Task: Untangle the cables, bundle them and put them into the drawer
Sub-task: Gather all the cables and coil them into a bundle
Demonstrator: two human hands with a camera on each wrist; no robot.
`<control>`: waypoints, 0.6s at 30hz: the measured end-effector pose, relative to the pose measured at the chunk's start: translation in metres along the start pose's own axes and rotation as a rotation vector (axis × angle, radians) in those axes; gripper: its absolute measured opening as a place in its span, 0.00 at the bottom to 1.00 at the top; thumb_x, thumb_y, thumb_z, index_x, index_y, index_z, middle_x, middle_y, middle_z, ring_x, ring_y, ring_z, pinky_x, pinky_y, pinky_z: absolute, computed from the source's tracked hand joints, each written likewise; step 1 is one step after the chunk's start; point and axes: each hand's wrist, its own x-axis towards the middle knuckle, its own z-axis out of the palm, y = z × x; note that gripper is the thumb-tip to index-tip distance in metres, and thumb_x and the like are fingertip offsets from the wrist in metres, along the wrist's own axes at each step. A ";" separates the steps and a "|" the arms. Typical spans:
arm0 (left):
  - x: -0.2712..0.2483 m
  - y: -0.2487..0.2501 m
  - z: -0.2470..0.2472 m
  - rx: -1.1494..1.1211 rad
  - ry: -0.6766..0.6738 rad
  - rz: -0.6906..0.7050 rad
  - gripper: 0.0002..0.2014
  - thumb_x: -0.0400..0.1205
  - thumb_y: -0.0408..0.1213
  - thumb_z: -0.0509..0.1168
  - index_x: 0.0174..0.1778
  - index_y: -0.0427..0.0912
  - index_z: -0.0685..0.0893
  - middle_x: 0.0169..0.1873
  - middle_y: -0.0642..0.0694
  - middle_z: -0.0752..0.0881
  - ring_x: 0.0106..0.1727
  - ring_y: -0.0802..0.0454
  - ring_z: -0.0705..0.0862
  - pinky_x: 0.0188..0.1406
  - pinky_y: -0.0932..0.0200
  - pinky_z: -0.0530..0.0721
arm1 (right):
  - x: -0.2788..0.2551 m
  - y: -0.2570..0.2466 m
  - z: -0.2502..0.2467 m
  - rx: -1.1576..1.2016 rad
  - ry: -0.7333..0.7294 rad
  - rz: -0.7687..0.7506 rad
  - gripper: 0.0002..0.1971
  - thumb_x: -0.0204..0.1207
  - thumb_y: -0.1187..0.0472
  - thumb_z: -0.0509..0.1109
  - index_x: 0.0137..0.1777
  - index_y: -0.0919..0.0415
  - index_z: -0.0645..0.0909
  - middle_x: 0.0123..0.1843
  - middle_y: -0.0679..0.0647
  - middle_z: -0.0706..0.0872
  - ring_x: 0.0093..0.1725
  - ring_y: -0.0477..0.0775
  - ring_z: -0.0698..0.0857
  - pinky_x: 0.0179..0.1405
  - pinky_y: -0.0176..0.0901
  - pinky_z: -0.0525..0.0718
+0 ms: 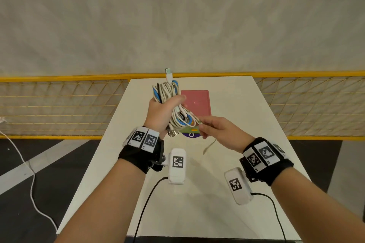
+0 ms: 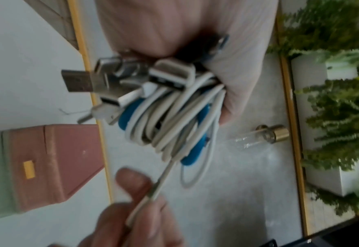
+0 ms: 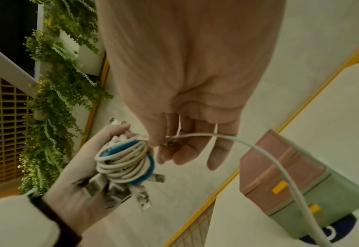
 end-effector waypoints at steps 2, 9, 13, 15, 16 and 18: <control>0.000 0.005 -0.006 -0.019 -0.030 -0.006 0.11 0.74 0.30 0.73 0.50 0.29 0.86 0.36 0.33 0.87 0.32 0.43 0.87 0.39 0.50 0.88 | -0.005 0.000 -0.005 -0.074 -0.001 -0.002 0.12 0.84 0.69 0.58 0.50 0.58 0.83 0.40 0.53 0.82 0.38 0.47 0.77 0.46 0.39 0.77; -0.003 0.013 -0.021 0.303 -0.301 0.019 0.15 0.65 0.39 0.76 0.39 0.30 0.87 0.36 0.33 0.86 0.39 0.43 0.86 0.48 0.47 0.85 | -0.004 0.012 -0.017 -0.638 0.292 0.018 0.11 0.79 0.61 0.68 0.57 0.53 0.87 0.44 0.56 0.83 0.47 0.57 0.82 0.49 0.46 0.78; -0.009 0.004 -0.015 0.441 -0.334 0.005 0.15 0.74 0.32 0.73 0.41 0.19 0.82 0.35 0.33 0.83 0.34 0.47 0.83 0.39 0.59 0.82 | 0.002 0.000 -0.011 -0.362 0.308 0.105 0.20 0.77 0.70 0.59 0.65 0.59 0.82 0.54 0.50 0.88 0.53 0.52 0.87 0.59 0.47 0.84; -0.012 0.000 -0.010 0.421 -0.277 0.003 0.09 0.75 0.28 0.72 0.36 0.24 0.82 0.29 0.39 0.81 0.27 0.55 0.82 0.28 0.68 0.80 | 0.003 -0.006 -0.005 -0.191 0.284 0.105 0.22 0.79 0.71 0.58 0.72 0.58 0.76 0.63 0.45 0.84 0.56 0.47 0.87 0.62 0.46 0.84; -0.013 -0.001 -0.006 0.396 -0.241 0.008 0.07 0.75 0.27 0.72 0.33 0.31 0.82 0.26 0.44 0.80 0.25 0.57 0.81 0.26 0.69 0.79 | 0.003 -0.007 -0.001 -0.133 0.287 0.080 0.23 0.80 0.72 0.59 0.74 0.58 0.75 0.66 0.44 0.82 0.56 0.45 0.87 0.60 0.46 0.86; -0.014 -0.006 -0.001 0.353 -0.177 0.035 0.09 0.73 0.26 0.72 0.32 0.40 0.81 0.24 0.49 0.80 0.27 0.57 0.82 0.29 0.65 0.81 | 0.005 -0.009 0.006 -0.022 0.316 0.036 0.23 0.80 0.73 0.62 0.74 0.58 0.73 0.70 0.46 0.81 0.55 0.44 0.88 0.55 0.44 0.88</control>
